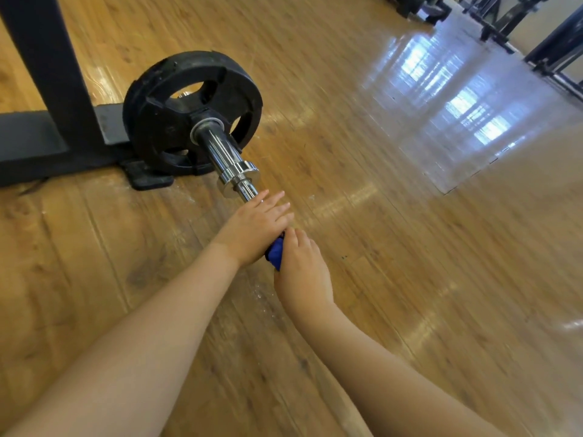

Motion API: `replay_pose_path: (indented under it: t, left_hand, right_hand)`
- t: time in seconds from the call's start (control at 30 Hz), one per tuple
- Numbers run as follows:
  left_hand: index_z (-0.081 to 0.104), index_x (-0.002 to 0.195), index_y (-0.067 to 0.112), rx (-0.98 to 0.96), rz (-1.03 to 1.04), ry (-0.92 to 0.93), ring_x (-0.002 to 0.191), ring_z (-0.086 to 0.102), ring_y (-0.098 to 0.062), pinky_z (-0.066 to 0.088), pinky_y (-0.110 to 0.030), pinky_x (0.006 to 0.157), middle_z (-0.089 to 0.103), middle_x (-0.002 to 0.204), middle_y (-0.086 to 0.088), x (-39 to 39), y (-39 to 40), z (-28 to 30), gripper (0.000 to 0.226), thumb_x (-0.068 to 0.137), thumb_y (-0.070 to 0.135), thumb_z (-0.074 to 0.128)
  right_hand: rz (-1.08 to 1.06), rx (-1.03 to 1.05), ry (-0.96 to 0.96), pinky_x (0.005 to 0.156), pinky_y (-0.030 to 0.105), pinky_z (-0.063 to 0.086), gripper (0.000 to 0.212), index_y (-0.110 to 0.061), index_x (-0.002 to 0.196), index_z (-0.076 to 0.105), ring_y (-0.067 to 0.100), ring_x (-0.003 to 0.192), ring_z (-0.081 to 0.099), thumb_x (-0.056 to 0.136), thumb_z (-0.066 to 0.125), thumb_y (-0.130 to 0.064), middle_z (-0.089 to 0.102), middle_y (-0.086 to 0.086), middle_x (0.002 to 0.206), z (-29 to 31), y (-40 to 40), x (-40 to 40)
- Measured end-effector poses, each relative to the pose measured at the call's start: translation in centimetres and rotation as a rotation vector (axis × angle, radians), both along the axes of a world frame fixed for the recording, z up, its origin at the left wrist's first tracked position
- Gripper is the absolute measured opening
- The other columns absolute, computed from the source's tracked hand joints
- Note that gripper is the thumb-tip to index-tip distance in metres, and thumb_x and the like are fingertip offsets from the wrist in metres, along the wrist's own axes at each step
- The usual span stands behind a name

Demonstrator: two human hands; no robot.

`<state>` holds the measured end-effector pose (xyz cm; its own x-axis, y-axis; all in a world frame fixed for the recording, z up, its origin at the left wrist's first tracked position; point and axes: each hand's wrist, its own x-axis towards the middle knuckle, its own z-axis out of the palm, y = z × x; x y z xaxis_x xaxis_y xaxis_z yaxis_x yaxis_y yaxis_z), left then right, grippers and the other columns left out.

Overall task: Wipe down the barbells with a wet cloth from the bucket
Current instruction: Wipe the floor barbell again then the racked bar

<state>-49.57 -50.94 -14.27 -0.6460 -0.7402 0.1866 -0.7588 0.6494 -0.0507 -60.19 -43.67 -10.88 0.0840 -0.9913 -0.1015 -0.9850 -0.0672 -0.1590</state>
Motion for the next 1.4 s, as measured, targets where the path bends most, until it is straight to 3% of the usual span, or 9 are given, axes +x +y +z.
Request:
replay_pose_path:
  t: [0.1,0.2,0.3,0.57,0.67,0.8,0.93,1.13,1.4]
  left_hand:
    - [0.062,0.120,0.007,-0.048,0.011,0.013,0.125,0.051,-0.029,0.035,-0.043,0.107,0.062,0.126,-0.012,0.0,0.0,0.1,0.049,0.073,0.002,0.073]
    - [0.039,0.141,0.009,0.013,0.041,-0.094,0.144,0.019,-0.025,0.006,-0.037,0.117,0.034,0.151,-0.009,-0.7,0.1,0.4,0.045,0.096,0.006,0.041]
    - [0.042,0.137,0.011,0.064,0.067,-0.127,0.146,0.011,-0.023,-0.003,-0.035,0.117,0.032,0.152,-0.007,-1.4,-0.2,0.7,0.042,0.096,0.004,0.037]
    - [0.056,0.121,0.015,0.214,0.013,-0.199,0.145,0.014,-0.015,-0.003,-0.032,0.117,0.050,0.139,0.001,-1.6,-1.0,2.1,0.036,0.087,0.005,0.052]
    - [0.054,0.126,0.014,0.204,0.012,-0.213,0.145,0.013,-0.016,-0.001,-0.034,0.117,0.047,0.143,0.000,-1.5,-0.7,2.3,0.039,0.088,0.005,0.051]
    - [0.045,0.135,0.014,0.177,0.023,-0.183,0.146,0.011,-0.019,0.001,-0.035,0.117,0.039,0.149,-0.003,-1.4,-0.4,2.3,0.045,0.092,0.003,0.046]
    - [0.038,0.141,0.014,0.197,0.045,-0.149,0.146,0.008,-0.021,0.000,-0.035,0.118,0.030,0.153,-0.003,-1.3,-0.1,2.5,0.044,0.098,0.007,0.037]
    - [0.025,0.147,0.013,0.157,0.078,-0.167,0.146,0.006,-0.023,0.003,-0.037,0.118,0.021,0.157,-0.006,-1.3,0.4,2.3,0.054,0.096,0.002,0.038]
    - [0.021,0.149,0.013,0.177,0.097,-0.170,0.147,0.002,-0.023,0.003,-0.036,0.119,0.017,0.158,-0.007,-1.4,0.5,2.6,0.056,0.096,0.003,0.037]
  right_hand:
    - [-0.050,-0.002,-0.026,0.106,0.031,0.032,0.063,-0.005,0.144,0.030,0.027,0.133,0.036,0.086,0.055,0.000,0.034,0.011,0.148,-0.2,2.1,-1.0]
    - [-0.053,0.015,-0.010,0.108,0.025,0.027,0.066,-0.009,0.146,0.025,0.022,0.137,0.030,0.088,0.056,-0.003,0.027,0.007,0.152,-0.1,3.8,-2.1]
    - [-0.071,0.024,-0.014,0.100,0.023,0.032,0.056,-0.011,0.141,0.032,0.019,0.126,0.039,0.089,0.052,-0.006,0.040,0.004,0.141,0.2,2.6,-2.0]
    - [-0.078,-0.051,-0.076,0.091,0.028,0.041,0.061,-0.005,0.138,0.038,0.027,0.121,0.047,0.082,0.061,-0.002,0.044,0.010,0.138,-0.9,3.0,-2.3]
    - [-0.083,-0.061,-0.070,0.098,0.027,0.037,0.062,-0.007,0.141,0.035,0.023,0.126,0.042,0.084,0.059,-0.002,0.041,0.006,0.141,-1.0,4.5,-3.2]
    - [-0.080,-0.058,-0.050,0.080,0.021,0.033,0.041,-0.009,0.125,0.045,0.019,0.107,0.047,0.085,0.052,-0.002,0.051,0.003,0.120,-0.3,2.1,-1.9]
    - [-0.027,-0.058,-0.015,0.094,0.029,0.038,0.055,-0.004,0.136,0.040,0.027,0.120,0.046,0.084,0.057,-0.001,0.047,0.011,0.133,-1.0,0.6,-1.0]
    - [0.041,-0.203,0.198,0.082,0.039,0.052,0.078,0.006,0.112,0.064,0.036,0.104,0.064,0.037,0.087,0.003,0.064,0.022,0.114,-1.4,6.0,-3.8]
    - [0.077,-0.225,0.265,0.080,0.043,0.053,0.076,0.008,0.106,0.066,0.040,0.102,0.063,0.033,0.085,0.004,0.066,0.023,0.109,-1.5,2.9,-1.5]
